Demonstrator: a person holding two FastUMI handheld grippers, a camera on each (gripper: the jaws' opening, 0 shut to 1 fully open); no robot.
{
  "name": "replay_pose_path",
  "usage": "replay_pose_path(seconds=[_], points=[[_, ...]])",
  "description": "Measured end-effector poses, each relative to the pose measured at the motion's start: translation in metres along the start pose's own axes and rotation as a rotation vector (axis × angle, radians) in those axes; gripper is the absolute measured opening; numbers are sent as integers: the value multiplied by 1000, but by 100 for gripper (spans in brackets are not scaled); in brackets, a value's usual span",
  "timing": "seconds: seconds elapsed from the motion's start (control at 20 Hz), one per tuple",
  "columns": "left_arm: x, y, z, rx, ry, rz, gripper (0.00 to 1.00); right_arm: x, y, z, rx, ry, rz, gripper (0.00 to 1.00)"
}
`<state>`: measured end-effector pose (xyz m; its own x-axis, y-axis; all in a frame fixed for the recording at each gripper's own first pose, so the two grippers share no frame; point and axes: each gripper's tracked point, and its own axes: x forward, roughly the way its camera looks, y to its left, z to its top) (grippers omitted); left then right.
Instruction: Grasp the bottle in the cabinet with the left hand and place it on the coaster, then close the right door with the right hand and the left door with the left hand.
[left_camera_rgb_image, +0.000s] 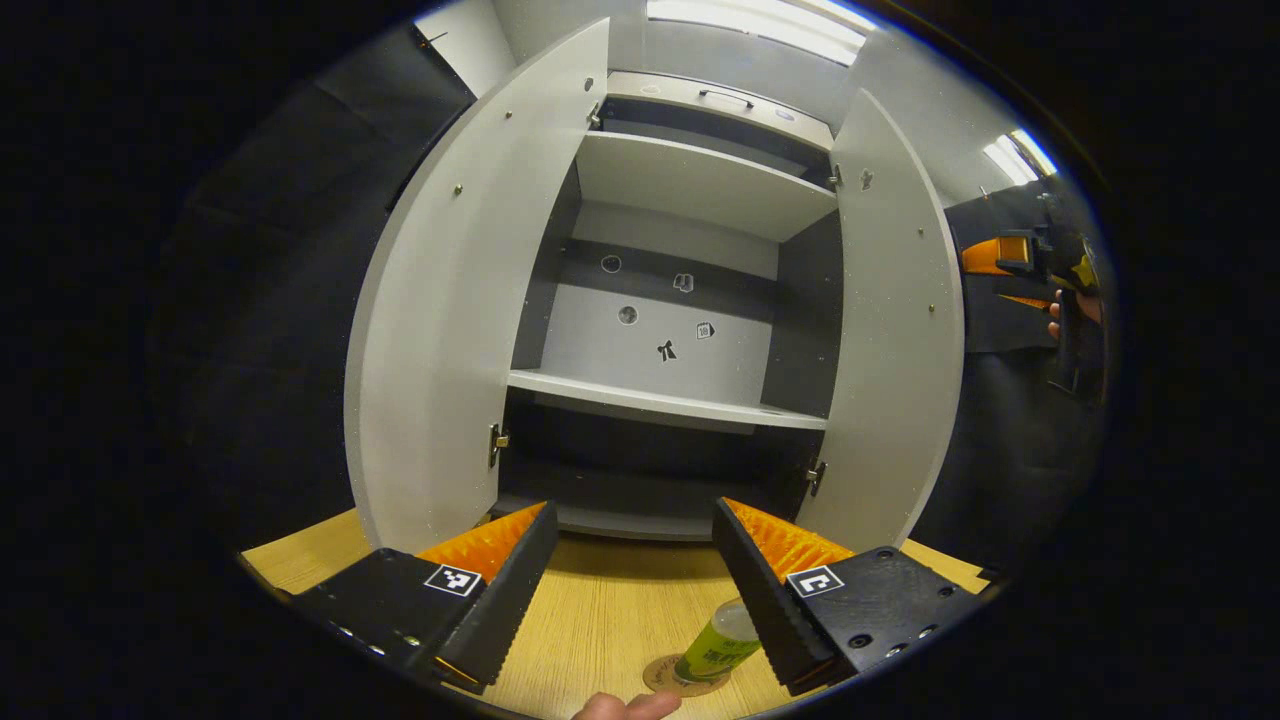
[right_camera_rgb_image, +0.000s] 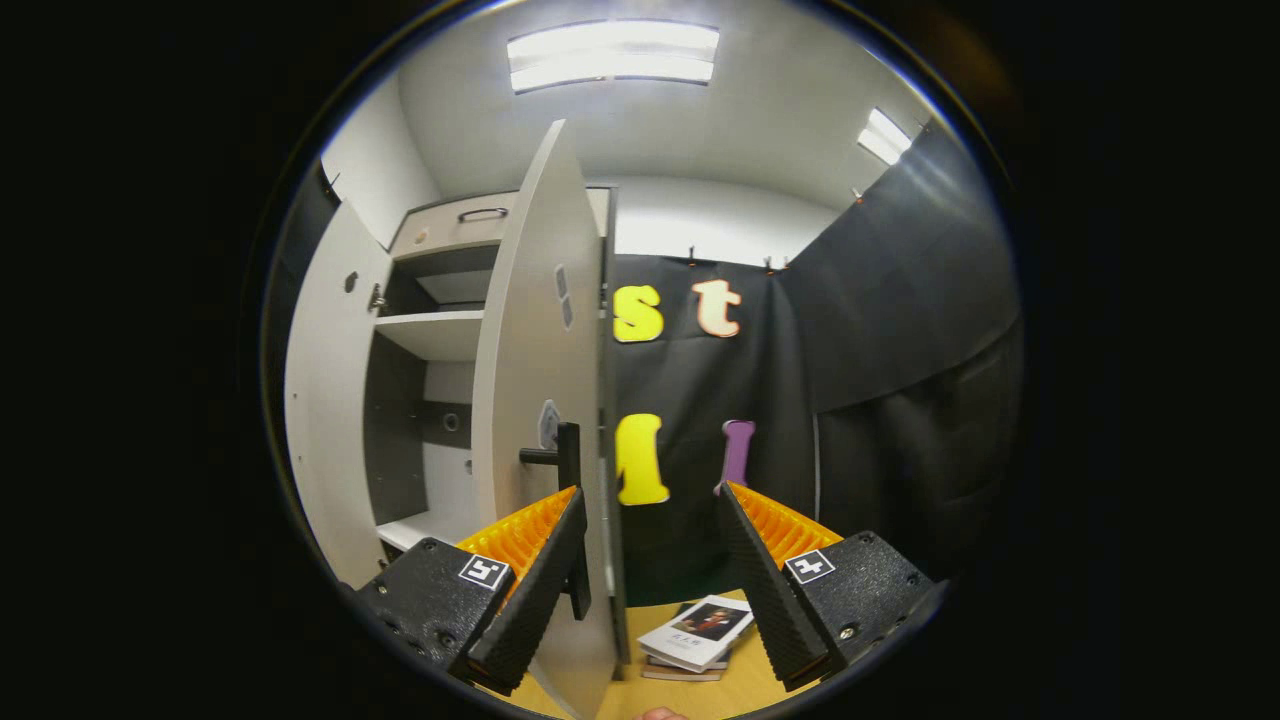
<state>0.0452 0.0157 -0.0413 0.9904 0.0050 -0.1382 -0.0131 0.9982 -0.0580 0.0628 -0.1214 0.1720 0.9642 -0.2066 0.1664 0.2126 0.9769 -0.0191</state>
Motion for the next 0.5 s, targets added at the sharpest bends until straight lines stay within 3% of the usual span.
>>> replay_pose_path(seconds=[0.35, 0.5], points=[[-2, 12, 1, 4, -4, 25, 95, 12, 72, -13, 20, 40, 223, 82], [-4, 20, 1, 4, -8, 50, 95, 21, 80, -10, 19, 26, 232, 83]])
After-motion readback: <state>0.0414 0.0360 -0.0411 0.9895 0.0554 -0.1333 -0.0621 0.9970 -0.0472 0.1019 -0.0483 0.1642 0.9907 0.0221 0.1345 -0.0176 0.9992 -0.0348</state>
